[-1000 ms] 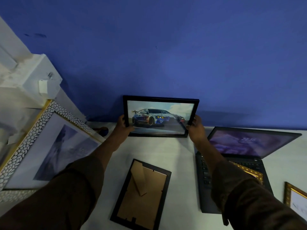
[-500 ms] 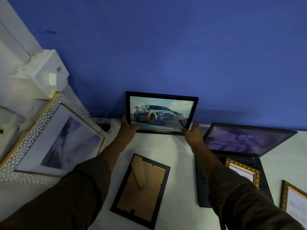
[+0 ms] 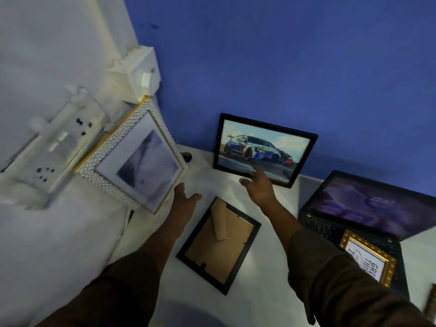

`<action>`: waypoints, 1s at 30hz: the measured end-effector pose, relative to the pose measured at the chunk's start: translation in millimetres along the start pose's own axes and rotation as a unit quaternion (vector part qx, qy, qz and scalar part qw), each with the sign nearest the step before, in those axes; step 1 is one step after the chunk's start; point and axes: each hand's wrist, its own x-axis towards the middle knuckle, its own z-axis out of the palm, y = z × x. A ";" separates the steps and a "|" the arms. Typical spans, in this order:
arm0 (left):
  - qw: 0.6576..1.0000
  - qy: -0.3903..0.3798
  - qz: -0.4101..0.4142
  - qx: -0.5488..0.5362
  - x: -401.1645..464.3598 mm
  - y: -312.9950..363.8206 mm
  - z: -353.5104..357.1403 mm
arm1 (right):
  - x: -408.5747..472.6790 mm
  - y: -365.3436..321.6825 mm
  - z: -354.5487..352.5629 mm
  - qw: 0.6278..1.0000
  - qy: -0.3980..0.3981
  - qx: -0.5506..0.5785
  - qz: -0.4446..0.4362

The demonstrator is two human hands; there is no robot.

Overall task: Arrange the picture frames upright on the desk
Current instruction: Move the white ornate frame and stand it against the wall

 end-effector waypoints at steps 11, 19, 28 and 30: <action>0.977 0.192 -0.069 -0.063 -43.7 -56.4 -101.4 | 9.0 -63.9 96.6 0.983 -0.171 -0.020 -0.063; 0.981 0.181 0.013 0.062 -25.1 -41.8 -145.1 | 38.9 -114.2 137.5 0.973 -0.174 -0.078 -0.130; 0.950 0.164 0.108 0.245 -4.6 -30.4 -163.6 | 71.1 -138.3 164.3 0.955 -0.186 -0.150 -0.174; 0.950 0.145 0.155 0.228 -7.5 -34.9 -168.4 | 71.0 -137.3 166.9 0.958 -0.172 -0.149 -0.172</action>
